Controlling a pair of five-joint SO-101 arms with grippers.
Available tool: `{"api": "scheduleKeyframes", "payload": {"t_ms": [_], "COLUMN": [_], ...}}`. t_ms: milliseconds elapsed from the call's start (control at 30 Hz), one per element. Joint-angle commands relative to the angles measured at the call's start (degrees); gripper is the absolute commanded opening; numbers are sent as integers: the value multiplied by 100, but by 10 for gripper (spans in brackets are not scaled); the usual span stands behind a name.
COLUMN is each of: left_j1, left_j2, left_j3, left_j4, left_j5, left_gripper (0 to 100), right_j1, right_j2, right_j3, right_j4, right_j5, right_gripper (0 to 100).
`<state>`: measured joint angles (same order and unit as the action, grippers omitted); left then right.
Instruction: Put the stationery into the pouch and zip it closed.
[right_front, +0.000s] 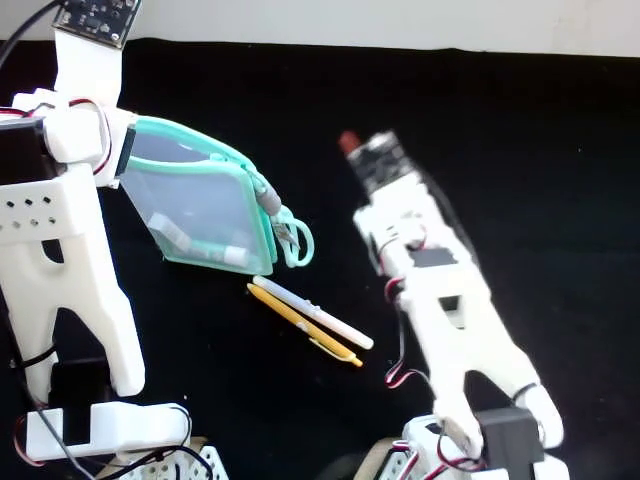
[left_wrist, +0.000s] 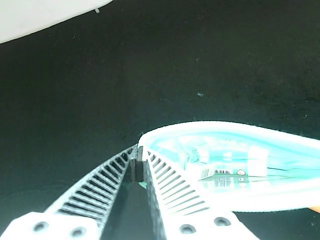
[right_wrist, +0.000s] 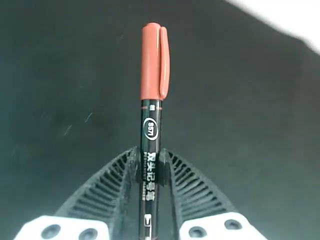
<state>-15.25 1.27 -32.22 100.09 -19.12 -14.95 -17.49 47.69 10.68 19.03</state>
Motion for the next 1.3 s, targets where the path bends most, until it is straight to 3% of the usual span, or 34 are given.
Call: {"api": "scheduleKeyframes", "payload": {"t_ms": [0,167,300,500,833,1267], "left_j1": [57,57,57,57,66,215], "left_j2": [101,110,110,110,110,110], "left_j3": [57,57,66,66,66,66], "left_j4": [53,53,53,70,62,44], "left_j5": [70,70,70,70,79,79], "left_gripper": [7,7,7,7,7,7], "right_j1": [101,-558,-1402,-1895,-3081,-3204], "right_j2": [-347,-356,-303,-295,127,611], "right_j3": [-875,-2325,-3934,-5648,-5525,-4734], "right_j4": [-110,57,1007,1965,2000,303], "right_j5": [-1090,-2295,-2813,-3771,-3798,-3763], "right_gripper": [6,6,6,6,6,7]}}
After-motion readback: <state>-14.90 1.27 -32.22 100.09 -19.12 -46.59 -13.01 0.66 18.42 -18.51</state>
